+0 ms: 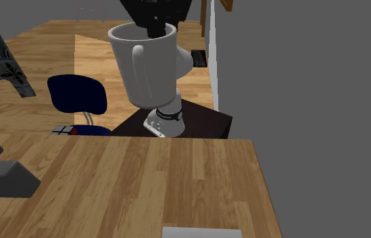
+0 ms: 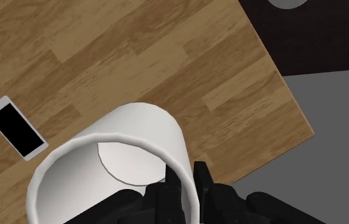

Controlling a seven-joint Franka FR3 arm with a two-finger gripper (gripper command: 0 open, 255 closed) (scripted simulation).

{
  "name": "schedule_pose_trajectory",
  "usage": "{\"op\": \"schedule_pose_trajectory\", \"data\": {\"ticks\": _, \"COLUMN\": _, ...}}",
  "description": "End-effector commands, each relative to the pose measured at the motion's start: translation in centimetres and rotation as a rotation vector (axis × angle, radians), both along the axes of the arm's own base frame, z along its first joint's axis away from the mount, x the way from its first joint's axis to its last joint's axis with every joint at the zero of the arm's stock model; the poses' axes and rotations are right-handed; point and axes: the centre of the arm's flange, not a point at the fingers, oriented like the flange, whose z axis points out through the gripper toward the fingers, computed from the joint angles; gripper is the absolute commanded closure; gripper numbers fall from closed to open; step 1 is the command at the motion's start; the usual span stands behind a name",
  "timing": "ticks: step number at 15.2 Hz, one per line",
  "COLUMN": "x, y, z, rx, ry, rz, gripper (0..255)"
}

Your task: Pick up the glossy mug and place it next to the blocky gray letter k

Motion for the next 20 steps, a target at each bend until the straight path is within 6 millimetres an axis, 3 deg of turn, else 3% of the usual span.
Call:
{"op": "schedule_pose_trajectory", "data": {"ticks": 1, "x": -2.4, "y": -0.9, "z": -0.2, "rx": 0.0, "ry": 0.0, "rz": 0.001, "gripper": 255}}
{"op": "schedule_pose_trajectory", "data": {"ticks": 20, "x": -26.6, "y": -7.4, "z": -0.1, "rx": 0.0, "ry": 0.0, "rz": 0.001, "gripper": 255}}
